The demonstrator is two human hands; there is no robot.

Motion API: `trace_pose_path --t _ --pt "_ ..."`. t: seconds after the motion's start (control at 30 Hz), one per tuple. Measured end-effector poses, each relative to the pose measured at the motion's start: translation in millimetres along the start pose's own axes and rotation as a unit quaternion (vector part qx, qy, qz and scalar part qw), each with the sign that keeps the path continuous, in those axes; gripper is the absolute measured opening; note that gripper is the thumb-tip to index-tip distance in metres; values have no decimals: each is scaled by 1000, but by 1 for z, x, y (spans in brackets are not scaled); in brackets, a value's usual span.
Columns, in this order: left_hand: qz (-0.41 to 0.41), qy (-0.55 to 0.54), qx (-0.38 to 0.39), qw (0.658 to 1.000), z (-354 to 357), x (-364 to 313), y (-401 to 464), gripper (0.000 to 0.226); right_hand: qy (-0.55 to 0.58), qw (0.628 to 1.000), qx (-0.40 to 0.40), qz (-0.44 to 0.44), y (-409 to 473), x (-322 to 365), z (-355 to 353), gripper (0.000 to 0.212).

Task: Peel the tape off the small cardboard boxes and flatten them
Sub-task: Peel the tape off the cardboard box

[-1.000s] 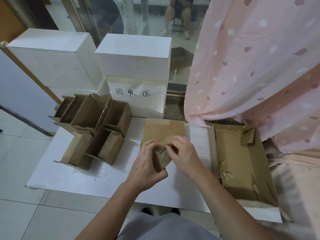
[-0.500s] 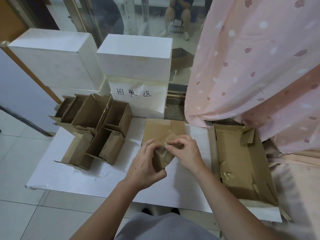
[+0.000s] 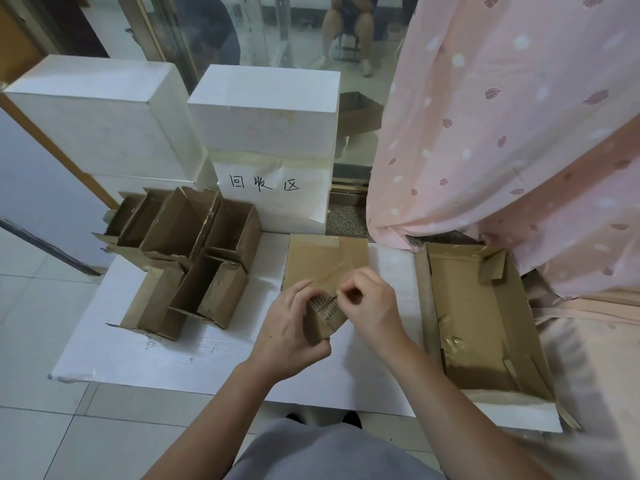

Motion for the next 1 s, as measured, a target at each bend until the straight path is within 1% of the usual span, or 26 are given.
trace_pose_path --t 0.07,0.1,0.17,0.23,0.3,0.37,0.4,0.43,0.53,0.6,0.7,0.87,1.0 --pt "-15 -3 2 1000 1 7 -1 85 42 998 47 15 -3 -3 12 14" --pt "-23 -11 6 1000 2 9 -2 84 68 995 52 45 -4 -9 14 13" --pt "-30 -21 10 999 3 10 -4 83 93 990 27 100 -6 -22 10 16" --pt "-23 -21 3 1000 3 8 -5 83 31 992 2 119 -8 -31 5 23" --pt "-20 -12 -6 1000 4 6 -5 83 11 988 23 152 -10 -41 8 25" --pt "-14 -3 -13 1000 5 2 -5 84 42 981 29 185 -12 -48 9 12" --pt "-12 -3 -17 1000 5 0 -5 85 47 981 22 188 -11 -47 7 4" --pt "-14 -8 -20 1000 6 -1 -6 85 46 982 13 184 -10 -46 4 3" --pt "-28 -33 -24 999 7 -2 -8 85 64 986 -5 153 -5 -37 -1 10" --pt "-31 -35 -16 999 7 -2 -6 85 47 990 -17 134 -4 -32 -5 11" --pt "-36 -12 -19 999 0 0 -1 79 -3 994 -25 105 -5 -25 -8 13" --pt "-64 38 -9 997 -2 2 4 69 -44 996 -31 77 -11 -16 -9 14" --pt "-79 25 -16 996 -5 7 1 70 -9 996 -24 87 -14 -20 -10 9"
Point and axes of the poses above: each hand's wrist, its own y-axis towards the middle knuckle, its own z-axis out of the palm, x = y × z, the point moved 10 cm from there along y, towards the middle knuckle, and after that the axes turned 3 degrees about -y, right-handed, at the moved point
